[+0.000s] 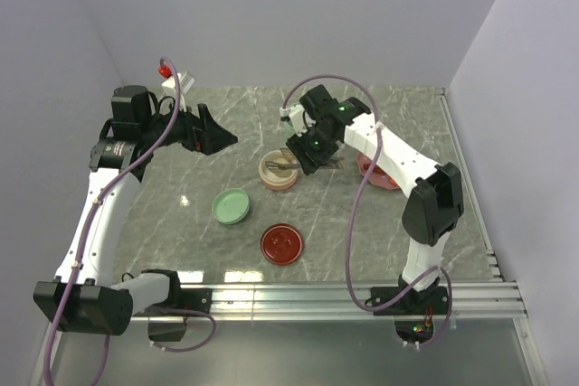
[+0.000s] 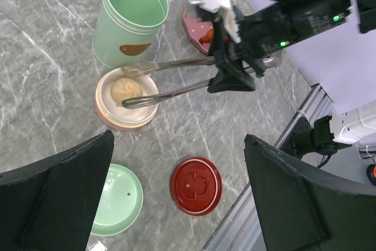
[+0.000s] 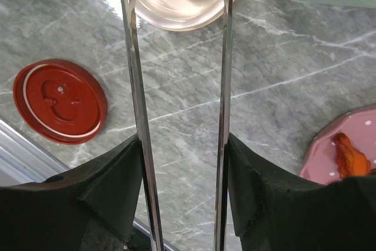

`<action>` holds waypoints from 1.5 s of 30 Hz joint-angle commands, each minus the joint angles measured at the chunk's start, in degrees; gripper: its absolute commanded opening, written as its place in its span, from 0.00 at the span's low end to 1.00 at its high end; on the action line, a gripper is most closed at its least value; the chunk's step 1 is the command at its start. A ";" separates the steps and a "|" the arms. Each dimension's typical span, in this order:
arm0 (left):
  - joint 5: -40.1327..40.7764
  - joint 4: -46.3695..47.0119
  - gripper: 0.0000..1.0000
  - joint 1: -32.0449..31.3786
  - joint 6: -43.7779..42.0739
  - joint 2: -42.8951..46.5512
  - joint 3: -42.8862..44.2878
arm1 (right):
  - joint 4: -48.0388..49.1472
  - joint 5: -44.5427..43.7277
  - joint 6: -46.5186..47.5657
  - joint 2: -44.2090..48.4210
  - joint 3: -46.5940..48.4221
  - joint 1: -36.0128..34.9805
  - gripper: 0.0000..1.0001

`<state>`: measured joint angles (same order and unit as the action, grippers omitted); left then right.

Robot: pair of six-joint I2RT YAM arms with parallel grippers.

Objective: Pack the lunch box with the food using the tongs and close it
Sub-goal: Place the food into the lunch box, then pick up the food using the clamp

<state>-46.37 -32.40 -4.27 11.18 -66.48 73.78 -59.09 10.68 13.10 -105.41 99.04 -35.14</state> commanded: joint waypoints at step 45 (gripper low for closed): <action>-5.49 1.38 0.99 0.32 -5.20 1.62 -0.39 | -4.28 -0.74 37.96 15.59 -16.69 40.85 0.56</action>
<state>-50.98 -32.03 -4.19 7.51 -64.99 73.30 -63.88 10.15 49.19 -88.82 79.11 5.52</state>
